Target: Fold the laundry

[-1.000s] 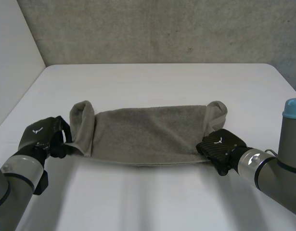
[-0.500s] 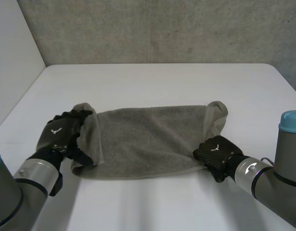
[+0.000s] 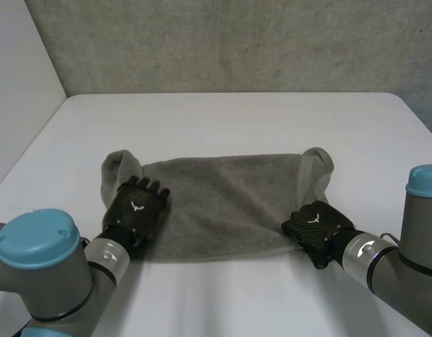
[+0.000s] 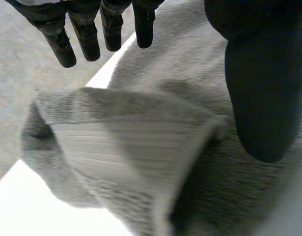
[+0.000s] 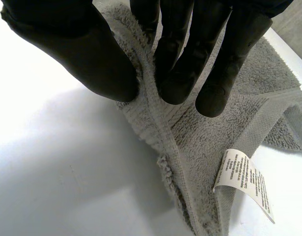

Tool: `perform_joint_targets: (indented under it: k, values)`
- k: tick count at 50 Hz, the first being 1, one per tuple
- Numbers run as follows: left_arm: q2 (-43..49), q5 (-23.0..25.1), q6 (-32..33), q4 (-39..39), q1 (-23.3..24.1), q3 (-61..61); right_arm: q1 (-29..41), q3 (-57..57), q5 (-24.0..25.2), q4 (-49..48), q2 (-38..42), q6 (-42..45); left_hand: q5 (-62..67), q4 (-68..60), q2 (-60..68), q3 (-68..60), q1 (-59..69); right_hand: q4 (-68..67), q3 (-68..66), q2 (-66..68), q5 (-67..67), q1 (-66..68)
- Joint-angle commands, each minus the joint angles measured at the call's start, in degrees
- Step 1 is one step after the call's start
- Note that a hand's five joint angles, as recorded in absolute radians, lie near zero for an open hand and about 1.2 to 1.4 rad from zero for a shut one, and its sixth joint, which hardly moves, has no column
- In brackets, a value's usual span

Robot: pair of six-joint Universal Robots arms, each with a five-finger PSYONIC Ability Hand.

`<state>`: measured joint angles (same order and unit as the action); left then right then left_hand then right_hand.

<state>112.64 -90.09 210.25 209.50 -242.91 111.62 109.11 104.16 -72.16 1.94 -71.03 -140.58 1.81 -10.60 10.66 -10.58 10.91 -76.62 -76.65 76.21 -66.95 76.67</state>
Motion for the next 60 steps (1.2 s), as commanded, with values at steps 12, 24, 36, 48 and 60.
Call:
perform_joint_targets:
  k: [12, 24, 36, 48, 60]
  values:
    - [0.0, -11.8, 2.4, 7.1, -18.8, -6.4, -0.6, -0.1, -0.1, -0.5, -0.3, -0.1, 3.8, -5.0, 4.9, -5.0, 4.7, -3.4, -3.4, 3.8, -3.0, 3.3]
    - [-10.8, -10.1, -0.8, 6.4, -23.9, 1.0, -0.6, -0.2, -0.1, -0.6, -0.2, -0.4, 1.3, -2.5, 2.4, -2.5, 2.2, -3.4, -3.4, 3.8, -3.0, 3.3]
    - [-19.9, 0.4, -4.6, 6.4, -23.7, 8.8, -0.6, 0.0, -0.1, -1.7, -0.3, -0.6, 0.1, -1.3, 1.2, -1.3, 1.0, -3.4, -3.4, 3.8, -3.0, 3.3]
    - [-21.1, 15.4, -4.3, 3.5, -24.6, 12.0, -4.1, -0.7, 0.1, -5.3, -4.9, -10.6, 0.9, -2.1, 2.1, -2.2, 1.8, -3.4, -3.4, 3.8, -3.0, 3.3]
    - [-18.6, 25.2, -3.8, -8.1, -30.2, 12.7, -6.3, -1.1, 0.0, -6.4, -5.3, -14.0, 1.8, -3.0, 2.9, -3.0, 2.7, -3.4, -3.4, 3.8, -3.0, 3.3]
